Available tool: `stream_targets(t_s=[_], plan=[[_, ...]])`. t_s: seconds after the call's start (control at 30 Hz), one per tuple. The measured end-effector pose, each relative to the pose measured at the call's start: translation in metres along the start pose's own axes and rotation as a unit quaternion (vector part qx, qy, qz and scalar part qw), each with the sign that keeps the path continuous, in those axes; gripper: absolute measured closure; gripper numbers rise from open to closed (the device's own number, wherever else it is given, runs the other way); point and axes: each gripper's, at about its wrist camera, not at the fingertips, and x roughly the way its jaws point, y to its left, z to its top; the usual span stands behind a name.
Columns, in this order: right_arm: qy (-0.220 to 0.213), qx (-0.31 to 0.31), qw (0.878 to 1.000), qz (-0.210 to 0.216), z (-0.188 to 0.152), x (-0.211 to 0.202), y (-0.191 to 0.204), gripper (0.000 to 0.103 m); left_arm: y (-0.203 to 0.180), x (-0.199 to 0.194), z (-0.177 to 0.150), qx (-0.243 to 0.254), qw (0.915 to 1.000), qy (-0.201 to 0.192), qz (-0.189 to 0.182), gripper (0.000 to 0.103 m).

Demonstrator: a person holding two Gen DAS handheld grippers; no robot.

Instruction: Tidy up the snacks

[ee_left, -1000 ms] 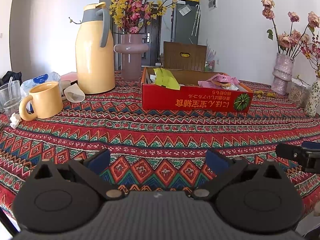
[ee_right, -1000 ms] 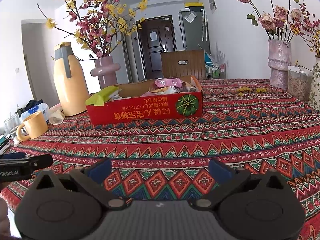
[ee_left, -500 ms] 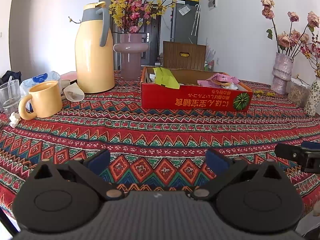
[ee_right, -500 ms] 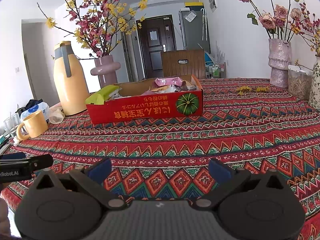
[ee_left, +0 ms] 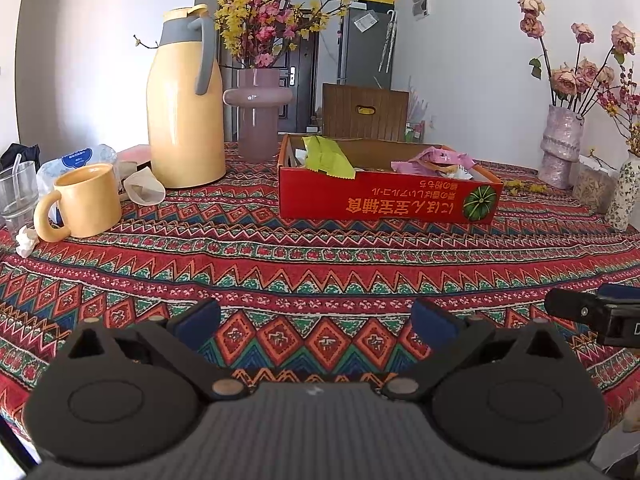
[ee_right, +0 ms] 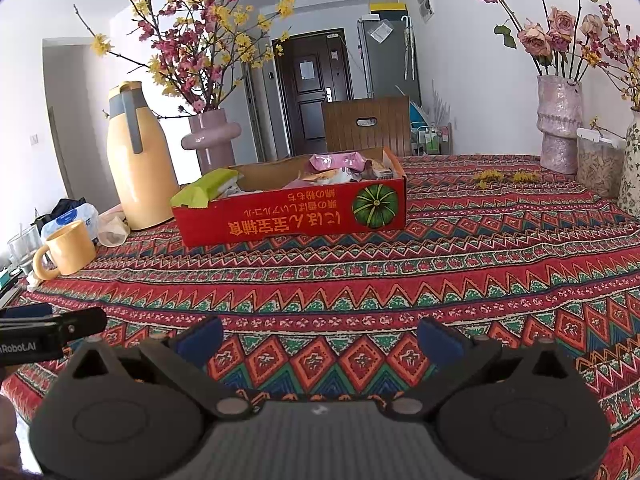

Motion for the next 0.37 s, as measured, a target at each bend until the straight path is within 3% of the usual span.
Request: stream_targets(t_s=[0.37], plan=[[0.002, 0.003, 1.0, 0.0, -0.004, 0.0023, 0.0, 0.0, 0.0023, 0.0026, 0.0024, -0.002, 0.9999, 0.005, -0.009, 0.0]])
